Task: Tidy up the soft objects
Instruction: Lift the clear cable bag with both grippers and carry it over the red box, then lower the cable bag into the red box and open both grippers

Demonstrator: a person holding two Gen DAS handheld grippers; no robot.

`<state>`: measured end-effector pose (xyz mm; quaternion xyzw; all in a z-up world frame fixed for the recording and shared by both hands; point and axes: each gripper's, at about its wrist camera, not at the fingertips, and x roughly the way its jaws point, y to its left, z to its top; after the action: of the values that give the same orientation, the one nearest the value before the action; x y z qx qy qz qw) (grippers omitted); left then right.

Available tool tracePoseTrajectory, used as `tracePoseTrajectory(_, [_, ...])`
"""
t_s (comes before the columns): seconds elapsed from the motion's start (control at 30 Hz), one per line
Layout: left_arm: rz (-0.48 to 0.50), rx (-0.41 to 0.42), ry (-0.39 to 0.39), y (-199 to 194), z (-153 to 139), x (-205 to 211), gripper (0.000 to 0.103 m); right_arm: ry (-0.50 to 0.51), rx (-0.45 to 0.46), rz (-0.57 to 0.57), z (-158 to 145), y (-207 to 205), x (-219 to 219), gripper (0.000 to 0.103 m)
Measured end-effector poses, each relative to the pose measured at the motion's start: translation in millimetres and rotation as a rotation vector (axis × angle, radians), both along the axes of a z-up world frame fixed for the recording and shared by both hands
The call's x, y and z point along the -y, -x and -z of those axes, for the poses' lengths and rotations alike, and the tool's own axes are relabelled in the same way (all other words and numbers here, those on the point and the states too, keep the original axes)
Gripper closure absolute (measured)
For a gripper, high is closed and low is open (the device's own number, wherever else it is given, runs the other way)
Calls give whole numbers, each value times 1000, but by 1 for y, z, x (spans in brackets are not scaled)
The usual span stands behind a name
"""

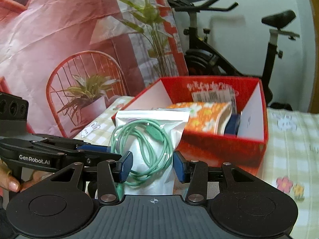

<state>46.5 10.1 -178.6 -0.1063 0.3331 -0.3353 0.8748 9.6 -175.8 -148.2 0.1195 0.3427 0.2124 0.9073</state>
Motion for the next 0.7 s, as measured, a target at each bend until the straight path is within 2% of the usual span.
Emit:
tracePoseTrajectory(0.2, [-8,24,6,-29,-17,9,70,17,56,10,-12,-24,10,62])
tracePoseTrajectory(0.4, [-3,63,0,-76,-32,26,70,91,134,32,-20,-61,23,64])
tracePoseTrajectory(0.53, [3,74,-33,-107,-28,39,70,175,170,37,-15,-88,26,66])
tracePoseTrajectory(0.7, [-3,34,-46,-134,-14,49,70,216,159,43,2,-115,30,69])
